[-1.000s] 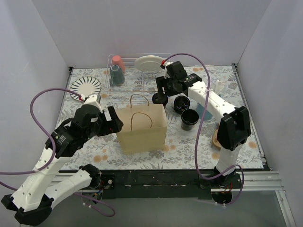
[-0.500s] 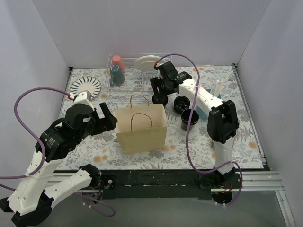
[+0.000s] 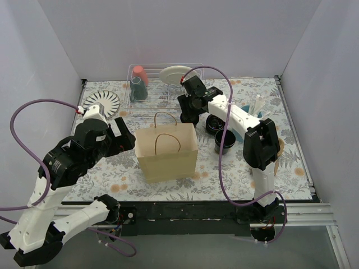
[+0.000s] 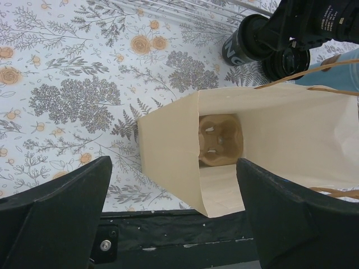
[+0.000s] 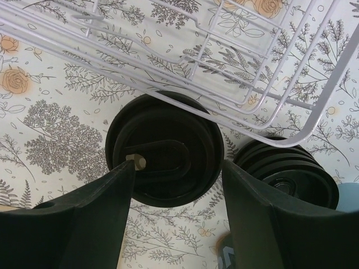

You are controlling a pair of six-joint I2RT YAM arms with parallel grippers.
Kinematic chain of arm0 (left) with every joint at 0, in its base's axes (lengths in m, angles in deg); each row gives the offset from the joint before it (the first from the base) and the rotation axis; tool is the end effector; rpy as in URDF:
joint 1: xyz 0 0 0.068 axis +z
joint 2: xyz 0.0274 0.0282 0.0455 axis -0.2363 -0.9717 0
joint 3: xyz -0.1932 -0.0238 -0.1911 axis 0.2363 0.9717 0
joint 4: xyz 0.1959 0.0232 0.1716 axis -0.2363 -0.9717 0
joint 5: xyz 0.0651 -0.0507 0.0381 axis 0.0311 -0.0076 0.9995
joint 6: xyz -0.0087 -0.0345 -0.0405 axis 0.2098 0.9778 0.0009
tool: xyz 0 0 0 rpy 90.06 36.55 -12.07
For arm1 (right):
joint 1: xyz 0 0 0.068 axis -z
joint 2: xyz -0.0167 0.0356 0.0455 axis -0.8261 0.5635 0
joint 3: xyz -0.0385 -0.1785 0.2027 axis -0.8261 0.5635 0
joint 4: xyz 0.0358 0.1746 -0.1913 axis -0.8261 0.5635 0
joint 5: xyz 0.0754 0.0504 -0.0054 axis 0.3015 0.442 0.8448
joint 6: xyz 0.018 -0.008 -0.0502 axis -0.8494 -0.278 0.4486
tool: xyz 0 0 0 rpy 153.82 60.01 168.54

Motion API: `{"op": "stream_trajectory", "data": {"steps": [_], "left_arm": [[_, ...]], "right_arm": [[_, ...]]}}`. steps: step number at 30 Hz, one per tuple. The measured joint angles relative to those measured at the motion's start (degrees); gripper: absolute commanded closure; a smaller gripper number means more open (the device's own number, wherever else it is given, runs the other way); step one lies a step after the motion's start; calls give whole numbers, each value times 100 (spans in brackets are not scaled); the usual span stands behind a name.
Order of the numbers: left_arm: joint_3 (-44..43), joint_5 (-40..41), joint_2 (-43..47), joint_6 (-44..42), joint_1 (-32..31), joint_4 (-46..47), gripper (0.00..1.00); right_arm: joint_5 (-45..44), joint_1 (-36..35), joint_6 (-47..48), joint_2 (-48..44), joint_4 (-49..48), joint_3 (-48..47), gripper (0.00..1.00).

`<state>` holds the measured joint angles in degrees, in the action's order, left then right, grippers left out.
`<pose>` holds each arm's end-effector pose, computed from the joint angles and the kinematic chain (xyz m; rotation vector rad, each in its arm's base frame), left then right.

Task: Pack the takeout coffee

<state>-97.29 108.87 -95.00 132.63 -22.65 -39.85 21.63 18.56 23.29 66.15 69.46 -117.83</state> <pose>0.0930 -0.0529 0.4223 -0.9847 2.0755 -0.6801 0.3699 0.2714 0.2770 -0.4828 2.3780 0.1302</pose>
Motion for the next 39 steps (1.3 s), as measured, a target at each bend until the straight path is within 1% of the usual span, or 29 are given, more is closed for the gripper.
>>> {"op": "stream_trajectory", "data": {"steps": [11, 15, 28, 39], "left_arm": [[0, -4, -120, -63, 0, 4, 7], [0, -4, -173, -98, 0, 4, 7], [-197, -2, -407, -170, 0, 4, 7], [-197, -2, -527, -199, 0, 74, 7]], "right_arm": [[229, 26, -33, -2, 24, 13, 22], [284, 26, -39, -2, 17, 57, 17], [271, 26, -42, -85, 15, 76, 19], [286, 11, 2, -175, 13, -22, 17]]}}
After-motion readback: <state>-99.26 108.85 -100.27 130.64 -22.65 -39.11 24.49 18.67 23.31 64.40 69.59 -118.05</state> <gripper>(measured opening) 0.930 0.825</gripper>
